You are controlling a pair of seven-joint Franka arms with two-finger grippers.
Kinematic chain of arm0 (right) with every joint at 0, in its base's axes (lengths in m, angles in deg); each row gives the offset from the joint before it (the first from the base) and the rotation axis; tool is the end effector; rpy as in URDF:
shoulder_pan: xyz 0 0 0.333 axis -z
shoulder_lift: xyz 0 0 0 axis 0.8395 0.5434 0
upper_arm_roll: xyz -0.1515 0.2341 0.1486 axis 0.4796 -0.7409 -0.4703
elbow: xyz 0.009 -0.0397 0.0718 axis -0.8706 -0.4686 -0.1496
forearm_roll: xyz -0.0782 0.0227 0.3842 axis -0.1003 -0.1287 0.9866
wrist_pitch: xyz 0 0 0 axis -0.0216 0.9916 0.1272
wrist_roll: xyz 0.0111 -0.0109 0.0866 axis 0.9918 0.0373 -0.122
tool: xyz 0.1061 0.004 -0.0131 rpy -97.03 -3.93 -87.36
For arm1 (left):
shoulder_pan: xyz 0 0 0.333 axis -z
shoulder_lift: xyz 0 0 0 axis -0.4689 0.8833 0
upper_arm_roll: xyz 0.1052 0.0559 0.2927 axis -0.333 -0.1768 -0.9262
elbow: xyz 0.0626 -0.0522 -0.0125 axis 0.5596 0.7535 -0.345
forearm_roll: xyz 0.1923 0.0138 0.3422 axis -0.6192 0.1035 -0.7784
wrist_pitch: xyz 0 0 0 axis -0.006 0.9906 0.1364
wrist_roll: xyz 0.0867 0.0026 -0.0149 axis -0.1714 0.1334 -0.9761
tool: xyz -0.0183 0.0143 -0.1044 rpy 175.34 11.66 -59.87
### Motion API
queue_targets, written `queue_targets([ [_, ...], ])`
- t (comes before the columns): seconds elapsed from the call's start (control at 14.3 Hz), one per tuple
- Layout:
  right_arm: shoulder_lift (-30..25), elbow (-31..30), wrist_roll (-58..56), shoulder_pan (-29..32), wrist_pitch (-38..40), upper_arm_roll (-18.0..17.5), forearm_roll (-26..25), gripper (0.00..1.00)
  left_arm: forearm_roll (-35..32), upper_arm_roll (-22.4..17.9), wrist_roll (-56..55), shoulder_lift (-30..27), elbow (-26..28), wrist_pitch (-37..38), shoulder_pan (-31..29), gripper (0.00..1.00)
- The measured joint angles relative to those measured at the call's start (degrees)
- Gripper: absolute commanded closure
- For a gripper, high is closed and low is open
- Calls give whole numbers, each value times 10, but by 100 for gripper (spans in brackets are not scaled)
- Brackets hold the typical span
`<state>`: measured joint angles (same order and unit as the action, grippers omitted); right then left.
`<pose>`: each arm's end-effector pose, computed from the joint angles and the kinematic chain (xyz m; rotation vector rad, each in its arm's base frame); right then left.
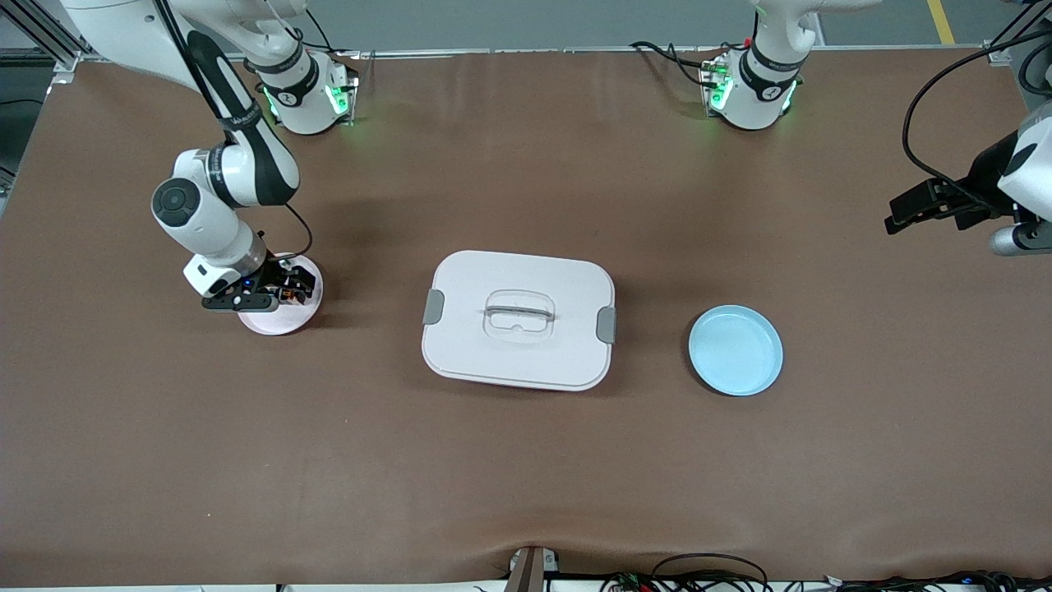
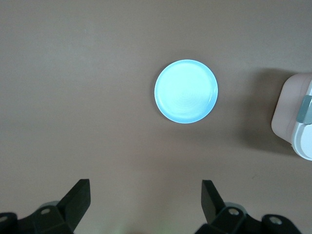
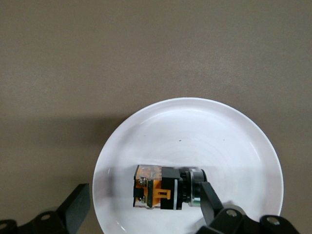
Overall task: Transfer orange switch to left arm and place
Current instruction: 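Close the right gripper on the orange-and-black switch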
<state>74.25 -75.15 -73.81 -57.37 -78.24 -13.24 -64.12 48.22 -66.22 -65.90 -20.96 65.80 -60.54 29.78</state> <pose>0.4880 0.0340 0.2173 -3.1388 -0.0121 -0.0674 0.5576 -0.0221 0.6078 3.1015 0.0995 -0.0775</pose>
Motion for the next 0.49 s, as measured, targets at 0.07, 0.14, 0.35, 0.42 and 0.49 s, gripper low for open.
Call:
queue_targets([
  [0.07, 1, 0, 0, 1, 0, 1, -4, 0, 0, 0, 0, 0, 0, 1, 0, 0],
  [0.14, 1, 0, -1, 2, 0, 3, -6, 0, 0, 0, 0, 0, 1, 2, -1, 0],
  [0.35, 5, 0, -7, 12, 0, 5, -6, 0, 0, 0, 0, 1, 3, 2, -4, 0],
  [0.42, 6, 0, -7, 17, 0, 6, -6, 0, 0, 0, 0, 1, 3, 2, -6, 0],
  [0.49, 9, -1, -8, 23, -2, 6, -7, 0, 0, 0, 0, 1, 3, 3, -8, 0],
])
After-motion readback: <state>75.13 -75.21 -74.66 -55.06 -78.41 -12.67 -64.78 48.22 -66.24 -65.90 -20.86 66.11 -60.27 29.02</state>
